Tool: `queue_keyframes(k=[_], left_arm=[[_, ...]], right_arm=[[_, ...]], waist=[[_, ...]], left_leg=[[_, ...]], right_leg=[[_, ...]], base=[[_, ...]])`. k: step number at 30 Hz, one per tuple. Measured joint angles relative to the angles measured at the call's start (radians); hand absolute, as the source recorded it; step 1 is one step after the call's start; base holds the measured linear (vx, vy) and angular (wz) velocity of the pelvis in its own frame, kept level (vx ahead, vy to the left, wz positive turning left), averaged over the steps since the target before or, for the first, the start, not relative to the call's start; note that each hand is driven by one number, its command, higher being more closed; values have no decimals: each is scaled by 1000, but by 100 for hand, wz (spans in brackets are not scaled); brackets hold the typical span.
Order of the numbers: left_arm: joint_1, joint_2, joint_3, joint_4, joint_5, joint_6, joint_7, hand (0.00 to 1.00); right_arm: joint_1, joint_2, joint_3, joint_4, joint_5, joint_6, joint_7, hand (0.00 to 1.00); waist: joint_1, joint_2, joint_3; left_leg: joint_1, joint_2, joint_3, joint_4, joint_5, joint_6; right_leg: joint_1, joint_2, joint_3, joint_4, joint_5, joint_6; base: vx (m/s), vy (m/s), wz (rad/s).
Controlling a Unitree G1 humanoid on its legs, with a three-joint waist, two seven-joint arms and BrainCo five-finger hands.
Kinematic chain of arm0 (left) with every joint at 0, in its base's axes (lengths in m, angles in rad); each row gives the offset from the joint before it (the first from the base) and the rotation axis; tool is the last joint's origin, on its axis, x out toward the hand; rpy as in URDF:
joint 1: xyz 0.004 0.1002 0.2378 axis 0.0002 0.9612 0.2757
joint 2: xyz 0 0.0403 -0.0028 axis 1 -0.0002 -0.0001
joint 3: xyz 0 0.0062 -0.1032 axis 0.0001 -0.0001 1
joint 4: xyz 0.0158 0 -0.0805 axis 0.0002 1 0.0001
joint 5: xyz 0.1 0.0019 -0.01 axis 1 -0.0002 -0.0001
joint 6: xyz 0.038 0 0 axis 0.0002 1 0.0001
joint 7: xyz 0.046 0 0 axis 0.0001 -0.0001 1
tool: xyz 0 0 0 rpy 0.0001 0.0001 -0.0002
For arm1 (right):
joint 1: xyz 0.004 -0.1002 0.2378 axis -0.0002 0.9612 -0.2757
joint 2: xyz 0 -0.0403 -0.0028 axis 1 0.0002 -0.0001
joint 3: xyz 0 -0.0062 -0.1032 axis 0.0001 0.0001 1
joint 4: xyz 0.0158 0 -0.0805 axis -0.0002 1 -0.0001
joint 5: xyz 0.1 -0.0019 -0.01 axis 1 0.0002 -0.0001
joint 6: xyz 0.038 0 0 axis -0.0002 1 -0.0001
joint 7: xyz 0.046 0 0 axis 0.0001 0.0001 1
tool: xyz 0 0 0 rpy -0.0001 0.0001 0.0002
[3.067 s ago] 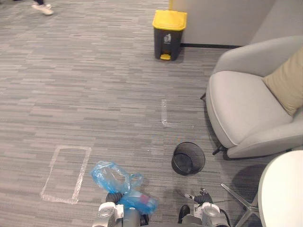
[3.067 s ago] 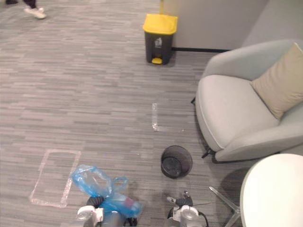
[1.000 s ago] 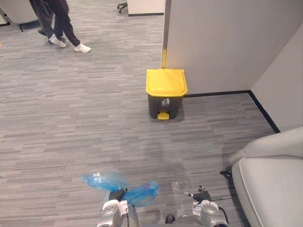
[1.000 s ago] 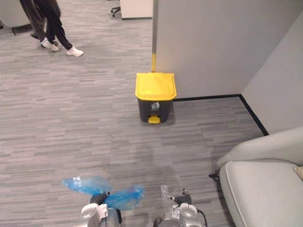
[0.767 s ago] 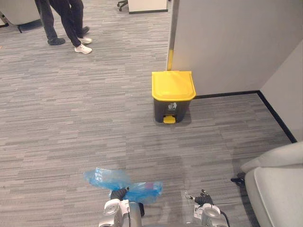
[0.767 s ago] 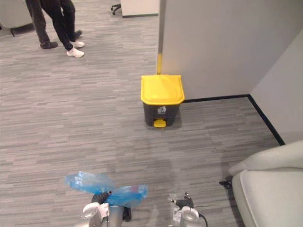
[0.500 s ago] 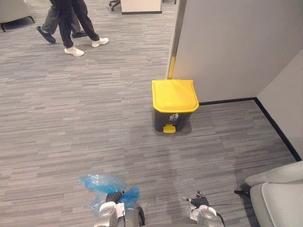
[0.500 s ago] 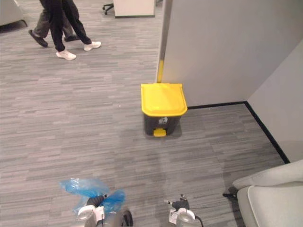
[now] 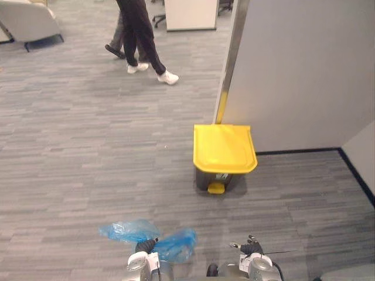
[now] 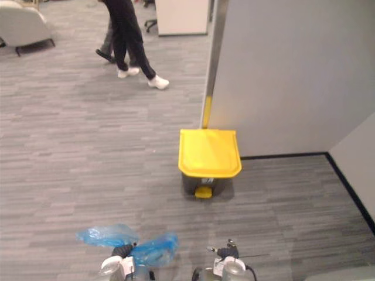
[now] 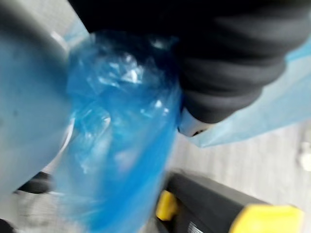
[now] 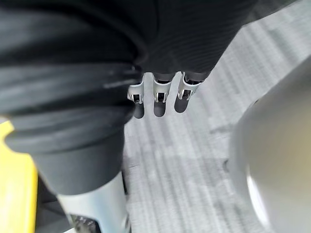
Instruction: Gather rubbish on tea table into small bin, then transfer packed bag to large trash can.
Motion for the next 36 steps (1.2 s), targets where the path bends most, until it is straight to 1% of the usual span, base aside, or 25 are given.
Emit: queue_keyframes(k=[2, 3, 4, 5, 7, 9, 12, 13, 14, 15, 16, 18, 19, 20, 21, 22, 23, 24, 25, 26, 28, 30, 31, 33, 36], left_arm=[[-3, -6, 0, -7, 1, -1, -1, 100], [-5, -10, 0, -4, 3, 0, -2, 100], [-4, -17, -3, 3, 5, 0, -3, 100], [-11, -15, -8, 11, 5, -3, -3, 100], [-17, 17, -40, 29, 7, -2, -4, 100], [-19, 21, -41, 35, 7, 1, -3, 100], [-17, 29, -40, 55, 7, 2, 1, 100], [-13, 31, -40, 60, 7, 2, 2, 100], [-9, 37, -41, 63, 7, 3, 2, 100], [-8, 39, -41, 65, 7, 3, 2, 100], [-9, 44, -41, 65, 7, 2, 3, 100], [-8, 45, -40, 67, 7, 2, 4, 100], [-7, 46, -40, 71, 7, 2, 4, 100], [-6, 51, -40, 74, 7, 2, 3, 100], [-5, 60, -41, 76, 7, 2, 2, 100], [-15, 52, -40, 102, 7, 5, 3, 100], [-14, 45, -40, 104, 7, 5, 3, 100], [-9, 26, -39, 107, 8, 4, 3, 100], [-8, 25, -35, 112, 8, 4, 3, 100], [-6, 19, -30, 113, 9, 5, 2, 100], [-10, 10, -29, 110, 10, 4, -1, 100], [-16, 7, -29, 88, 10, 2, -7, 100], [-20, 6, -29, 78, 11, 2, -7, 100], [-19, 1, -29, 68, 12, 2, -7, 100], [-17, -16, -28, 70, 20, 4, -8, 100]], right_arm=[[7, 3, -18, -2, 1, 0, -1, 0], [8, 1, -29, -3, 2, 0, -2, 0], [12, -6, -37, -1, 1, -1, -3, 0], [11, -8, -38, 5, 1, 2, -3, 0], [23, 18, -52, 6, 1, 3, -2, 0], [17, 19, -56, 5, 0, 4, 3, 0], [10, 23, -54, 2, 0, 1, 7, 0], [12, 22, -53, 0, 0, 1, 8, 0], [10, 19, -53, -3, -1, 0, 7, 0], [11, 19, -52, -2, -1, 0, 8, 0], [11, 19, -50, -1, -1, 0, 8, 0], [10, 19, -50, -1, -2, -1, 7, 0], [9, 19, -49, -1, -1, -2, 7, 0], [11, 19, -42, 2, -1, -2, 7, 0], [14, 17, -36, 10, -1, -2, 8, 0], [11, 1, -46, 20, -1, -2, 8, 0], [11, -5, -50, 19, -1, -2, 7, 0], [14, -20, -61, 22, -1, -1, 4, 0], [12, -23, -76, 25, -1, -1, 4, 0], [13, -25, -80, 29, -1, -1, 4, 0], [12, -25, -87, 39, 0, -3, 4, 0], [14, -16, -84, 40, 0, -3, 4, 0], [15, -13, -79, 40, 2, -3, 4, 0], [15, -14, -72, 39, 2, -3, 4, 0], [11, -18, -73, 33, 2, -3, 3, 0]], waist=[[3, -5, -1], [3, -1, -3], [4, 18, -15], [8, 1, -18], [1, -45, -35], [6, -47, -35], [10, -34, -27], [8, -28, -24], [3, -25, -22], [0, -22, -20], [2, -26, -22], [0, -28, -23], [-1, -28, -24], [-2, -38, -29], [-3, -59, -38], [-7, -31, -45], [-8, -21, -46], [-8, 0, -54], [-9, 13, -56], [-10, 15, -54], [-12, 11, -52], [-12, -14, -38], [-10, -21, -34], [-5, -14, -31], [-3, -8, -33]], left_leg=[[-25, -12, 21, -207, 3, -3], [-23, -26, 14, -358, 51, 0], [-22, -38, -11, -458, 143, -26], [-13, -57, -5, -460, 141, -18], [9, -117, 17, -507, 138, 8], [27, -130, 46, -500, 112, 25], [109, -140, 110, -541, 82, 43], [141, -141, 125, -562, 78, 50], [166, -141, 135, -584, 74, 56], [178, -141, 139, -594, 73, 57], [206, -141, 143, -616, 70, 55], [237, -137, 143, -639, 65, 48], [250, -131, 143, -643, 60, 34], [257, -139, 140, -644, 59, 18], [257, -160, 126, -646, 60, 11], [258, -145, 107, -649, 61, -6], [256, -139, 95, -651, 61, -7], [264, -126, 83, -676, 64, -12], [281, -118, 68, -704, 72, -26], [296, -113, 58, -719, 78, -32], [297, -102, 40, -702, 79, -34], [246, -89, 36, -549, 79, -35], [192, -76, 39, -434, 79, -35], [146, -48, 44, -319, 81, -33], [158, -49, 73, -369, 22, -14]], right_leg=[[23, -32, 7, -11, -7, 28], [35, -44, 16, -10, -20, 54], [35, -42, 28, -9, -32, 79], [36, -56, 40, -8, -40, 95], [38, -104, 80, -38, -23, 120], [48, -125, 94, -44, -8, 138], [-13, -144, 160, 122, 30, 164], [-71, -149, 164, 244, 61, 165], [-119, -159, 155, 333, 70, 164], [-136, -162, 147, 363, 58, 160], [-160, -160, 119, 381, 25, 151], [-183, -144, 71, 343, -5, 142], [-196, -121, 56, 279, -11, 137], [-196, -101, 53, 169, 33, 116], [-194, -98, 54, 106, 66, 65], [-176, -87, 37, 92, 70, 59], [-169, -80, 30, 78, 73, 57], [-158, -60, 24, 51, 76, 51], [-137, -46, 16, 27, 78, 48], [-118, -37, 10, 8, 79, 46], [-83, -30, -6, -19, 80, 45], [-41, -39, -23, -49, 80, 45], [-29, -43, -25, -58, 80, 46], [-7, -44, -22, -72, 81, 45], [4, -51, -6, -94, 92, 58]], base=[[314, 220, -29], [261, 242, -15], [204, 208, -11], [204, 174, 7], [285, 232, 8], [236, 205, -27], [158, 168, -57], [116, 127, -34], [108, 104, -26], [112, 55, -18], [115, -1, -9], [153, -73, -3], [137, -113, 3], [158, -127, 5], [202, -109, 8], [175, -83, 9], [212, -102, 3], [187, -110, 2], [224, -132, 1], [178, -112, 12], [113, -75, 22], [64, -43, 26], [13, -10, 6], [45, 69, -12], [47, 118, -7]])
